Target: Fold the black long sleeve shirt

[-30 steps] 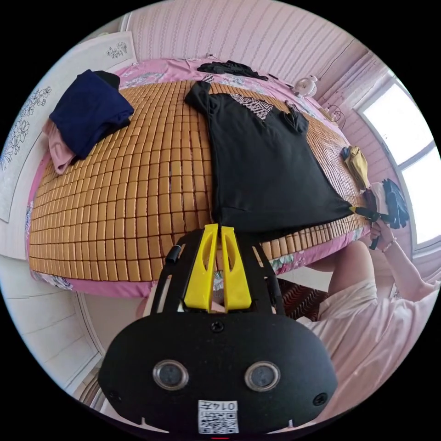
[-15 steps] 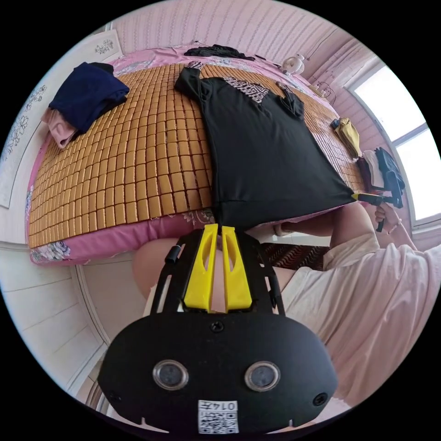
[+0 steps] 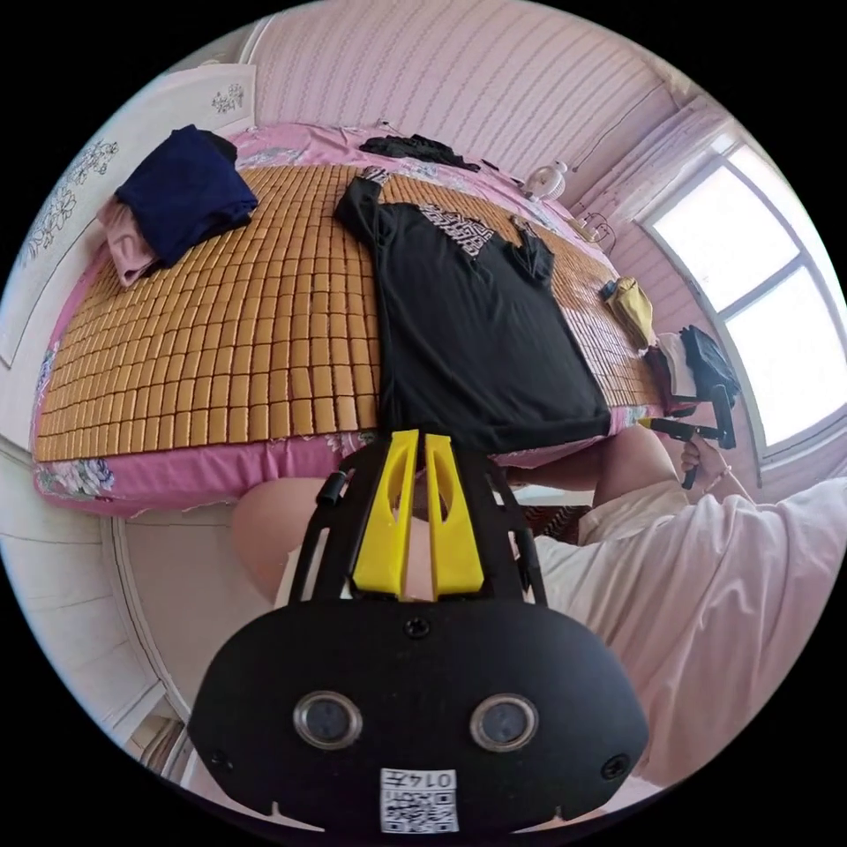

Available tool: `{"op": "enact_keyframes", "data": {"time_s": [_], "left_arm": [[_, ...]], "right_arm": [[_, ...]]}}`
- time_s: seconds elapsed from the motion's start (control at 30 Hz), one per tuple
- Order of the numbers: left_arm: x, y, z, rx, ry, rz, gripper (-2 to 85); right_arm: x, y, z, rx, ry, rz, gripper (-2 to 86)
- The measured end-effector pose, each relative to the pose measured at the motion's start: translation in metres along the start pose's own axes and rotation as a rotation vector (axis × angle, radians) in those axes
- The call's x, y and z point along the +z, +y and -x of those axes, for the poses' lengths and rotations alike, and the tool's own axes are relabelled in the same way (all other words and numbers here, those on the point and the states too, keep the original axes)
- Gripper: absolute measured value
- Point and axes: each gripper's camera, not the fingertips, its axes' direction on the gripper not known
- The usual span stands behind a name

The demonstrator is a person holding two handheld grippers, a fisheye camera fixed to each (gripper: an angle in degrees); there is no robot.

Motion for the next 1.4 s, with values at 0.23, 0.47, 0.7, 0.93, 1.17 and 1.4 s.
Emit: {"op": "enact_keyframes", "data": {"time_s": [0.23, 0.47, 0.7, 0.93, 1.17, 1.4], "left_arm": [[0.035, -0.032, -0.075, 0.263, 0.021, -0.029, 3.4], [0.085, -0.06, -0.138, 0.44, 0.039, -0.037, 5.2], [0.147, -0.115, -0.166, 0.496, 0.09, 0.031, 5.8], [0.156, -0.173, -0.193, 0.447, 0.161, 0.101, 5.9], [0.086, -0.209, -0.218, 0.405, 0.233, 0.157, 6.2], [0.051, -0.246, -0.254, 0.43, 0.181, 0.091, 5.7]], "right_arm": [[-0.015, 0.013, -0.004, 0.056, 0.014, -0.11, 6.1], [-0.021, 0.008, 0.0, 0.059, 0.054, -0.168, 6.1], [-0.007, -0.066, 0.04, -0.282, 0.393, -0.16, 3.5], [-0.017, -0.154, 0.097, -0.45, 0.407, -0.138, -0.8], [-0.078, -0.091, 0.137, -0.306, 0.34, 0.084, -0.5], [-0.139, -0.057, 0.121, -0.18, 0.421, 0.022, 7.4]]}}
